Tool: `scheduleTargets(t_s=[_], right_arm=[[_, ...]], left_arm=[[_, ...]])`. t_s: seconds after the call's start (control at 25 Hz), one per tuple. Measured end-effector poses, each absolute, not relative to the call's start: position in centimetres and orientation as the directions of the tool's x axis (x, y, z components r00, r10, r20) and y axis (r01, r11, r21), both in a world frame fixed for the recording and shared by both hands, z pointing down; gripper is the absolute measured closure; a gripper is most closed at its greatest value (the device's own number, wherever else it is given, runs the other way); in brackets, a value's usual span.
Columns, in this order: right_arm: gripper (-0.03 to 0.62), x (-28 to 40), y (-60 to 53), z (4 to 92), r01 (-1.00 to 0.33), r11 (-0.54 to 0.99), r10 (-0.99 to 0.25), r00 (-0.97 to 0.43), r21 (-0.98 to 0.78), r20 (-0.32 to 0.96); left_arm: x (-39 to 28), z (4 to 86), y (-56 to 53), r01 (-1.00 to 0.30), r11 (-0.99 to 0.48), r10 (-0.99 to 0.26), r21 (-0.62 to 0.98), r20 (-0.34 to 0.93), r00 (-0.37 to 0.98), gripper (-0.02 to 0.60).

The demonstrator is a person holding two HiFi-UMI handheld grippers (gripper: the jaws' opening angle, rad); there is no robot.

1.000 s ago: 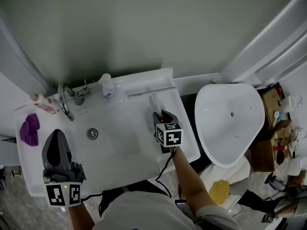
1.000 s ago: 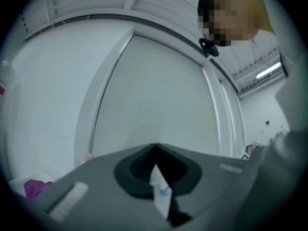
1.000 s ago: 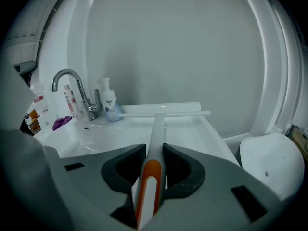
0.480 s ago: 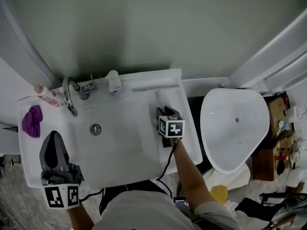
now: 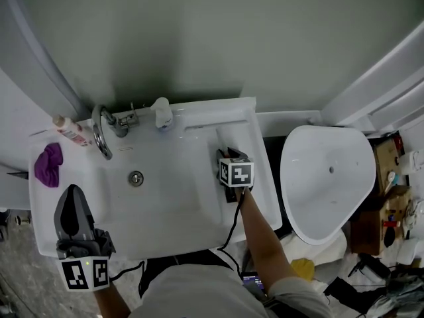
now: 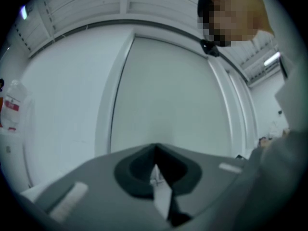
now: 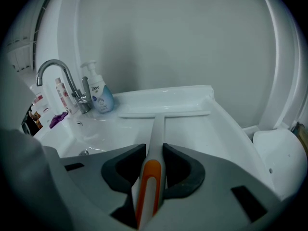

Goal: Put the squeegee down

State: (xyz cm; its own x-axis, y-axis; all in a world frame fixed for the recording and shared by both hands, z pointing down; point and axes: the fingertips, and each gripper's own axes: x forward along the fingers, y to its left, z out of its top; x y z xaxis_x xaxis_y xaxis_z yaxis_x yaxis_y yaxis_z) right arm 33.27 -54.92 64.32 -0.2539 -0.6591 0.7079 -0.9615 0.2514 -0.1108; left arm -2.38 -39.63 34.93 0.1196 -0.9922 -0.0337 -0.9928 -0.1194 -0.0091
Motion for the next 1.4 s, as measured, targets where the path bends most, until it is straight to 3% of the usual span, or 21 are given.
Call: scheduleTargets(t_s=[0.44,0.88,0.96,1.08,1.4], right_arm=[[0.484,33.4,-55.1,64.7,-0.972,0.224,-0.648,-0.206,-0.074,0.733],[0.444,33.7,-53.0,61.3,-0.975,0.215,-0.736,-0.200,-0.057,0.647],[0.483,34.0,-52.0,60.0,-0.978,0.205,-0.758,-0.186,-0.042,0.626],[0.592,34.0,-50.2,57.8,-0.980,0.190,-0.798,-0.184,-0.050,0.575],[0.592,32.5,-44.6,51.5,-0.982,0.172,-0.892,-0.191,-0.084,0.409]], left_arm=[[-3.3,34.9,-38.2,-0.996,-0.093,-0.995,-0.011,-0.029,0.093,0.574],[-3.8,34.1,-37.5,-0.990,-0.137,-0.989,-0.008,-0.053,0.138,0.574],[-3.4,33.7,-37.5,-0.986,-0.168,-0.984,-0.007,-0.064,0.168,0.574],[-2.8,33.2,-37.4,-0.976,-0.218,-0.973,-0.009,-0.079,0.218,0.574],[-2.9,32.1,-37.2,-0.947,-0.322,-0.941,-0.005,-0.108,0.321,0.574]])
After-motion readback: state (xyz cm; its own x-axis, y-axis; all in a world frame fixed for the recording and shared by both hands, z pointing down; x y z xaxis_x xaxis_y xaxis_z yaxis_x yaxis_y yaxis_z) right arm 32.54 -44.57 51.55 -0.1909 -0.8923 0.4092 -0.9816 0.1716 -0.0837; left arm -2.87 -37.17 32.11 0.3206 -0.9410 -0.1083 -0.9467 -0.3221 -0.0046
